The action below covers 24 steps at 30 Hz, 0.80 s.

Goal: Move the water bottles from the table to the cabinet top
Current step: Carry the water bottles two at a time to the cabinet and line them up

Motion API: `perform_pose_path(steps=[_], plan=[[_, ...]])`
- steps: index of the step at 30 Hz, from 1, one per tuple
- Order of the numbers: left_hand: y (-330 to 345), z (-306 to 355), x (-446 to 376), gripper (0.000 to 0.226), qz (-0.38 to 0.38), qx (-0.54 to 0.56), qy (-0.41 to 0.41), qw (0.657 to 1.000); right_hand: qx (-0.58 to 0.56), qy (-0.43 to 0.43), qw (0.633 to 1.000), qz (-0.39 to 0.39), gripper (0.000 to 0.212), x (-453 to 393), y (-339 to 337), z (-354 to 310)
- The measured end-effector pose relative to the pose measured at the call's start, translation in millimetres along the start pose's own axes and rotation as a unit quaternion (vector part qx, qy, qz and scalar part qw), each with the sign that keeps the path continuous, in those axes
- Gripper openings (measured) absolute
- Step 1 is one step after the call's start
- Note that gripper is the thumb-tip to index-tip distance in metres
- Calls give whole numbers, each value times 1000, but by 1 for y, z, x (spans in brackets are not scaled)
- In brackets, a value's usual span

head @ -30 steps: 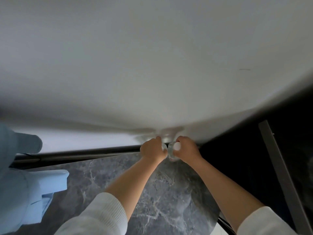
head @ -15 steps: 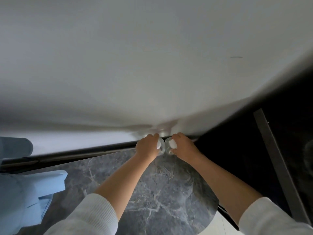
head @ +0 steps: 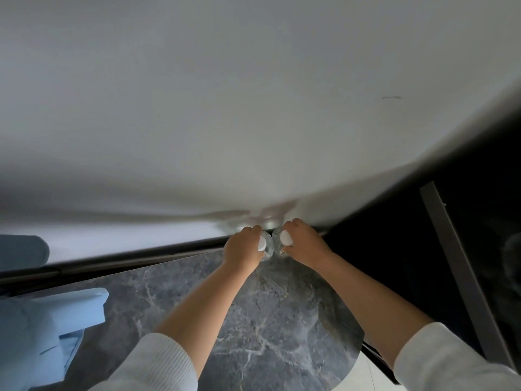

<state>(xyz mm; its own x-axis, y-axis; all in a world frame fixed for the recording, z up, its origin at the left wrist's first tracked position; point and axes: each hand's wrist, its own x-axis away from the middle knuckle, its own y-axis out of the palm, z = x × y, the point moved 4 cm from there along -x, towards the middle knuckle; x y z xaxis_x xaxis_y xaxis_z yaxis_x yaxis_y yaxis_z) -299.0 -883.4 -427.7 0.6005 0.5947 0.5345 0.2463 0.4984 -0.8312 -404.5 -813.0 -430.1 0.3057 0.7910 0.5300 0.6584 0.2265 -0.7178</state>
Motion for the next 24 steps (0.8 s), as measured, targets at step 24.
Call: perform_pose_path(steps=[24], plan=[[-18,-33,75,39,22,76,-89,993,151,41,987,25,50,42,-12,-20]])
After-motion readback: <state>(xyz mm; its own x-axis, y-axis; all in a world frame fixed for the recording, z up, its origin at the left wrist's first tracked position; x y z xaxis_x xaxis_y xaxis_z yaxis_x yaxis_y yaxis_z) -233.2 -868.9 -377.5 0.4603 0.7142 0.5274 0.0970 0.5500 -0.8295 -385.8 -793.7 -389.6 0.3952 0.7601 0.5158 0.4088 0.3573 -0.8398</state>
